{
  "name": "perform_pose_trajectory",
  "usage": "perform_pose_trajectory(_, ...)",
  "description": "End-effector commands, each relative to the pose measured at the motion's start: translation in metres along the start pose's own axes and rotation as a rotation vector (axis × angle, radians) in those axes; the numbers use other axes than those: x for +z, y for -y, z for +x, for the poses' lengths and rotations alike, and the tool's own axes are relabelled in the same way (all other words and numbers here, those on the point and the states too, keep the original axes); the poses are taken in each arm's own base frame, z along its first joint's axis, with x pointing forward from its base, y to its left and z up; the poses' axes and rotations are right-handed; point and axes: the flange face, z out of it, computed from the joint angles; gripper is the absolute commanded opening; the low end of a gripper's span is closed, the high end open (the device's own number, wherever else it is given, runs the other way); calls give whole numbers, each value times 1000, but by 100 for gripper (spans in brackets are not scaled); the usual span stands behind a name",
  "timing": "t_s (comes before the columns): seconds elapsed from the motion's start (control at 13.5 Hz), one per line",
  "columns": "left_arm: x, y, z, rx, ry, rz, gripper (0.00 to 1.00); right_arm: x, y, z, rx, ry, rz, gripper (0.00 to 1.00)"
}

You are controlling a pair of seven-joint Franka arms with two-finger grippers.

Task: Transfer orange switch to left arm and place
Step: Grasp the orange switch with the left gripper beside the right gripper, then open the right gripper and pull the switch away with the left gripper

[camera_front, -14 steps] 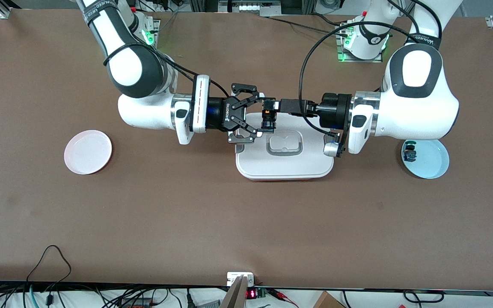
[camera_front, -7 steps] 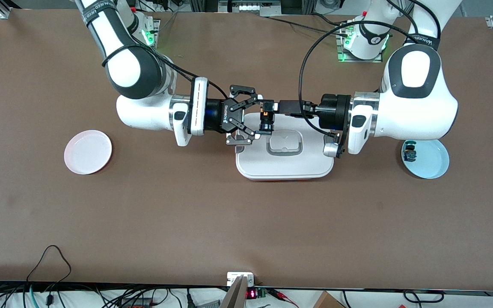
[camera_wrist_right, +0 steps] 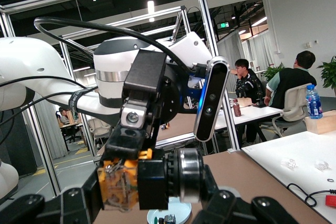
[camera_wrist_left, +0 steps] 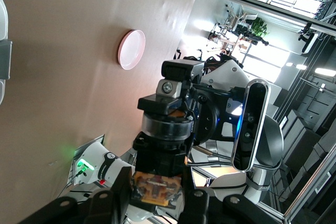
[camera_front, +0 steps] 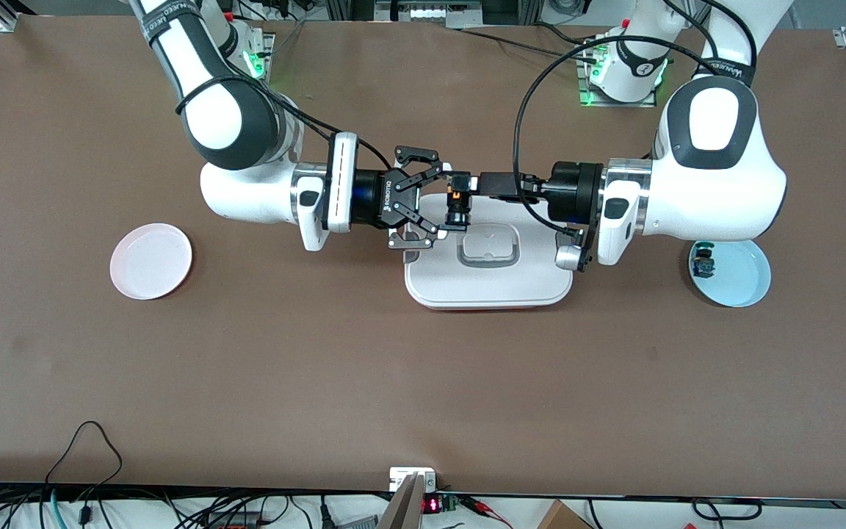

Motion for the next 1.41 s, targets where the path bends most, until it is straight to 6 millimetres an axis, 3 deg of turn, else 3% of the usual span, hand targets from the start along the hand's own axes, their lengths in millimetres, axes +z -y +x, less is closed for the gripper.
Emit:
perform_pose_trajectory(0.0,-28,5,8,-15,-21,-23,0,-4,9,3,-13,-3,-9,5)
perform_pose_trajectory(0.3,-44,16,16,-31,-9,-28,0,4,16,-1,-5,2,2,8)
perform_pose_trajectory(0.37,-47,19,19,-36,-9,-30,0,4,17,-1,-1,1,6,28)
perform_pose_trajectory(0.44,-51,19,20,-27,-15,-33,0,6,20,1,33,1,10,99)
perform_pose_trajectory(0.89,-54,20,19,-11,-9,-31,0,10,28,6,67,11,-10,100)
perform_pose_trajectory(1.33,-80,40,32,-12,3,-44,0,9,29,6,63,23,-43,100)
